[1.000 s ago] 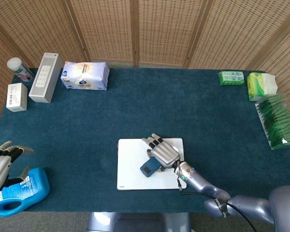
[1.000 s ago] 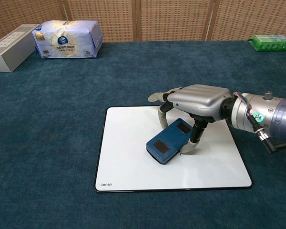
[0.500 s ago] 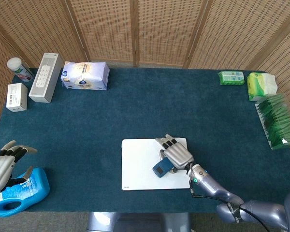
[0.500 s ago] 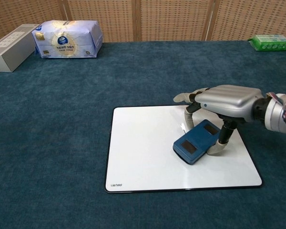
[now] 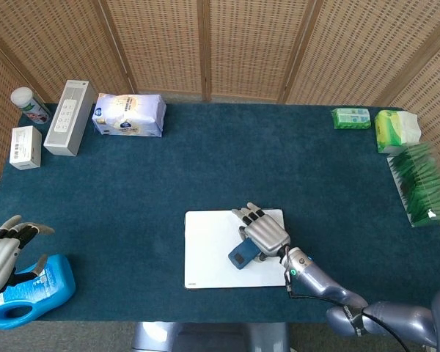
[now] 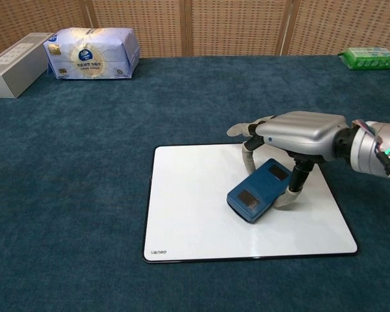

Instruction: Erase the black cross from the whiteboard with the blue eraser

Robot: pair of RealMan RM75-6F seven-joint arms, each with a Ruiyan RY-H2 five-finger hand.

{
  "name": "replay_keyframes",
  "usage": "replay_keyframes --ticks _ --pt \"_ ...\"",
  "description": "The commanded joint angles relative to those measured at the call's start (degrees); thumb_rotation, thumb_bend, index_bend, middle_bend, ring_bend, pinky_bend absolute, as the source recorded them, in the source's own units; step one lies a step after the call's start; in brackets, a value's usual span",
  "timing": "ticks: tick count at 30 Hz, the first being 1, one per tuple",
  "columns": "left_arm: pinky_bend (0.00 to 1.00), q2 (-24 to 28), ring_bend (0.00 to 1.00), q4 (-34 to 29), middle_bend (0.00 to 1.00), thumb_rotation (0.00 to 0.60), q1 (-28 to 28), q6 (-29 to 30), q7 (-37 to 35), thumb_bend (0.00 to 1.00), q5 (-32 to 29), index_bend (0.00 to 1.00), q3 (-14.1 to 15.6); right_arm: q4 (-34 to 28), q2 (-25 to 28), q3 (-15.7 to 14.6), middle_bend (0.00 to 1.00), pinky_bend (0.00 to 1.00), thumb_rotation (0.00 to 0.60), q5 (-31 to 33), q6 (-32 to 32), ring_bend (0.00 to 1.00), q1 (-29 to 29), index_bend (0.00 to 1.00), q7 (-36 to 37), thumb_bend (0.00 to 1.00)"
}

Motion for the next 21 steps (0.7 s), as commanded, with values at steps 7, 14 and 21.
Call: replay_keyframes --ticks 7,14,21 --pt "0.08 0.6 0.23 0.7 0.30 0.600 0.9 1.0 -1.2 0.49 0.0 0.28 0.3 5.0 -3.9 1.1 0.00 0.00 0.600 0.8 -3.8 0.00 3.1 0.85 1.5 0.05" --pt "0.08 0.3 0.23 0.8 0.30 0.600 0.3 0.4 -1.2 0.49 0.3 0.28 0.0 3.3 -2.4 -0.3 0.00 0.00 0.600 0.8 -2.4 0.00 2.0 0.85 0.9 0.05" --pt "0.08 0.0 0.23 0.5 0.30 0.600 -0.2 -0.1 -0.7 0.49 0.7 0.28 -0.2 0.5 -0.3 -1.4 0.00 0.00 0.600 1.2 -1.0 0.00 0.7 0.85 -0.1 0.05"
